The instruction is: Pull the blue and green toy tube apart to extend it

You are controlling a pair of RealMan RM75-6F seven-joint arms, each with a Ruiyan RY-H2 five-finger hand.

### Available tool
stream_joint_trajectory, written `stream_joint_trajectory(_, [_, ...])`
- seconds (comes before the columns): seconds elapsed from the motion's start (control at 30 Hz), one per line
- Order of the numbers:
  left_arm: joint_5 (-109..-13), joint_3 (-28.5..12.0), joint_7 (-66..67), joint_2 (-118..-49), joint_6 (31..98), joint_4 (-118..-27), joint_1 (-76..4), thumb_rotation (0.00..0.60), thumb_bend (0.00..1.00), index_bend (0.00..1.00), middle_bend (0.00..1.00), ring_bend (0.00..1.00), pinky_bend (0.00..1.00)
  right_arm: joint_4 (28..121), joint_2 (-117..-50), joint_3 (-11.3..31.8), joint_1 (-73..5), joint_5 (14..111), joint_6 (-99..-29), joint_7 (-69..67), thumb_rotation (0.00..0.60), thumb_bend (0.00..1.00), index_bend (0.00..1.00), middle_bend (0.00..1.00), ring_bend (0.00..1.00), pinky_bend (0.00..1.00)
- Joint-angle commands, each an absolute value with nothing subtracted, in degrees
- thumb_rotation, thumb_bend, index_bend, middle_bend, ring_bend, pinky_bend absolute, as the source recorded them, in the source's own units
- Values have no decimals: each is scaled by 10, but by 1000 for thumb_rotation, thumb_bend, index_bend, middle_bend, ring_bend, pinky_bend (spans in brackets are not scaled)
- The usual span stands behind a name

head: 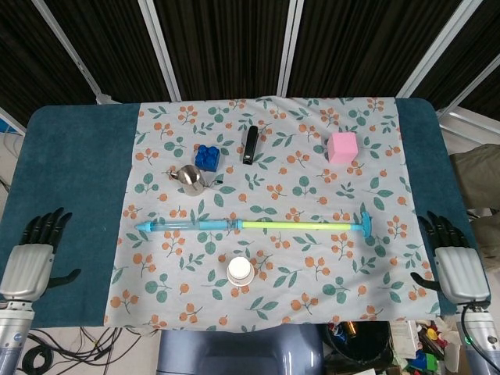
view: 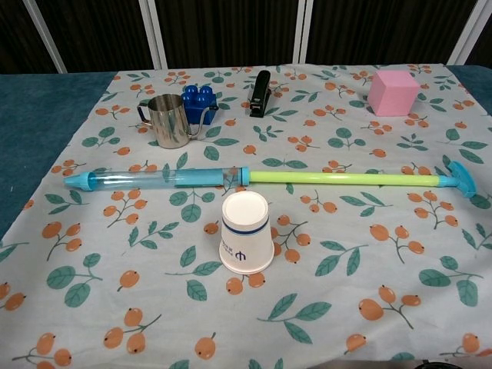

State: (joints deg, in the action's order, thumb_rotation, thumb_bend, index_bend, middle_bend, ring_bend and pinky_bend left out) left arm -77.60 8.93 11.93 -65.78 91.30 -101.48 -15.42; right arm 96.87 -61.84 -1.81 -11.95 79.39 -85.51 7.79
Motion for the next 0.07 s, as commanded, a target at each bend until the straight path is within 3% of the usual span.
stream_joint_trajectory(0.03, [-790, 91, 92, -665, 921, -989, -138, 600, 34, 0, 0, 0, 51, 944, -629, -23, -103, 807, -868, 55, 600, 11, 0, 0, 0, 135])
stream_joint_trajectory(0.07, [-789, 88, 88, -666, 916, -985, -137, 600, 34, 0, 0, 0, 51, 942, -632, -20, -101, 808, -869, 50, 600, 11, 0, 0, 0, 135])
